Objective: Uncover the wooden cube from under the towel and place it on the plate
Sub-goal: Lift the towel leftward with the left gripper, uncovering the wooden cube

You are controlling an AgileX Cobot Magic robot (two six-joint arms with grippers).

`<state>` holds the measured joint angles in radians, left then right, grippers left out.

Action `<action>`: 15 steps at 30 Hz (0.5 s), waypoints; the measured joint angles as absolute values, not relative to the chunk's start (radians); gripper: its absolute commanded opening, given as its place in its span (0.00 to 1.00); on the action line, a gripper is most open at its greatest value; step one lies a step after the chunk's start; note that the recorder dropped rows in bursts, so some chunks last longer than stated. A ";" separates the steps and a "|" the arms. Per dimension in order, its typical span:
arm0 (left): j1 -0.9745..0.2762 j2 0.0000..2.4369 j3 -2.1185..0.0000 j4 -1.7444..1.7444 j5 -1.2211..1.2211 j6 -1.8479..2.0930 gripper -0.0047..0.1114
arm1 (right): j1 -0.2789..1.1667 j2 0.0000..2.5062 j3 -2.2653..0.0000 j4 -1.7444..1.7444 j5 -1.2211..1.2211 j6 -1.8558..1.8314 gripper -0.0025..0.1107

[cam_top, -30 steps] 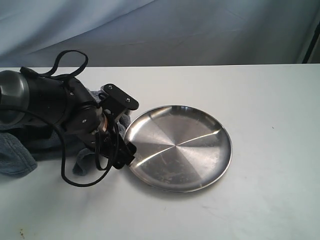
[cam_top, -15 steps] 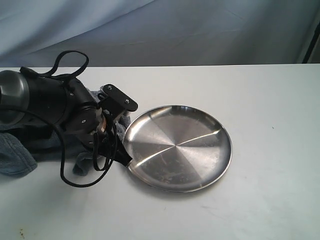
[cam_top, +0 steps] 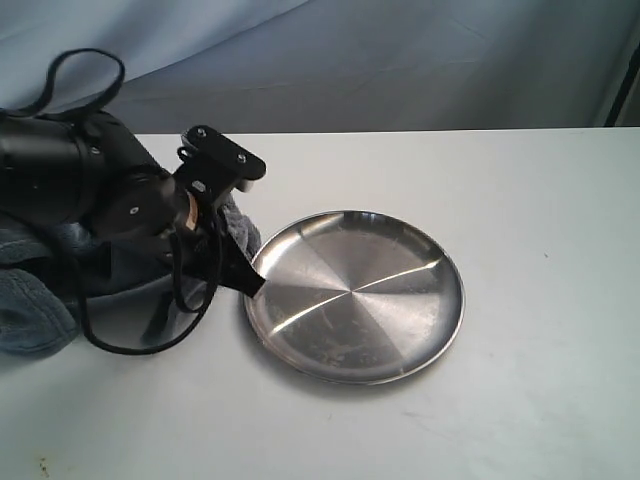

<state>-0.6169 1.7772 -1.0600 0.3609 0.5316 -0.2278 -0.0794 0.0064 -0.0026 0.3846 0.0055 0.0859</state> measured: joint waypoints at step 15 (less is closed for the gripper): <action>-0.615 1.527 -1.060 0.361 0.528 -0.228 0.04 | -0.079 0.006 -0.003 0.385 0.005 0.086 0.05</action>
